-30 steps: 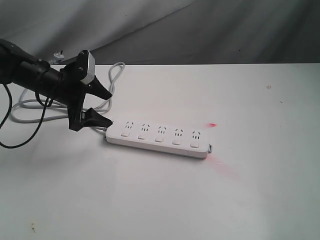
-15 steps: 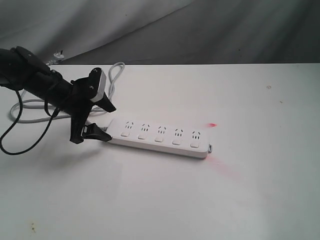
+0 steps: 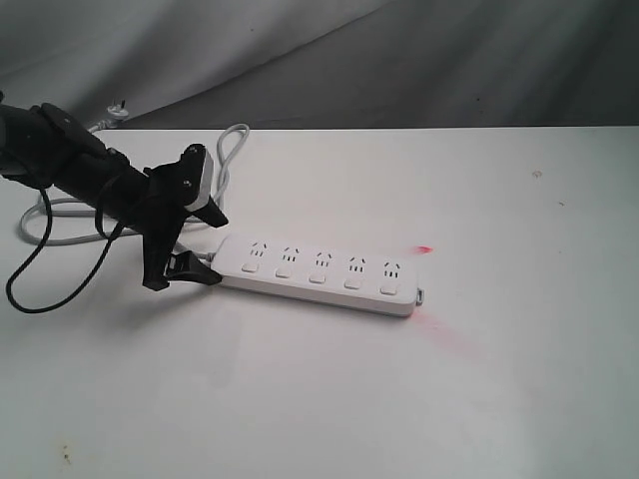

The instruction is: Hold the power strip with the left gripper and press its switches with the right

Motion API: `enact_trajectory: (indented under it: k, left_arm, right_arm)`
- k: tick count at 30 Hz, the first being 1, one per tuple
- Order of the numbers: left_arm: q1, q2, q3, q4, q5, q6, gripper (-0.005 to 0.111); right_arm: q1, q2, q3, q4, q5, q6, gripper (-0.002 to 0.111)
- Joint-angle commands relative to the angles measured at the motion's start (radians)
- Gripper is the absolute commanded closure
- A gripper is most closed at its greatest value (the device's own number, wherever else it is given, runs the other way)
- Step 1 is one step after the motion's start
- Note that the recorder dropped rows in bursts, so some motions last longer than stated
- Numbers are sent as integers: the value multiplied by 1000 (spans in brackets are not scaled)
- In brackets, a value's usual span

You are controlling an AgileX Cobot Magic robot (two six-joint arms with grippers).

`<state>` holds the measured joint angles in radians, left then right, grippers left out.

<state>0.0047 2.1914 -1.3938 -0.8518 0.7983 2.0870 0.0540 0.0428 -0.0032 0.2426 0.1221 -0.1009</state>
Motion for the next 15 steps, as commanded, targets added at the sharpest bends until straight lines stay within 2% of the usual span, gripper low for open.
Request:
enact_trajectory:
  k: [1,15]
  left_arm:
    - [-5,1,-7,-6,-9,5,28]
    - [-9,1,-7,-15,21,-21,28]
  right_arm:
    - [-7,-4,3,-1,-4,0,108]
    - [-7,-4,3,-1,-4,-1,108]
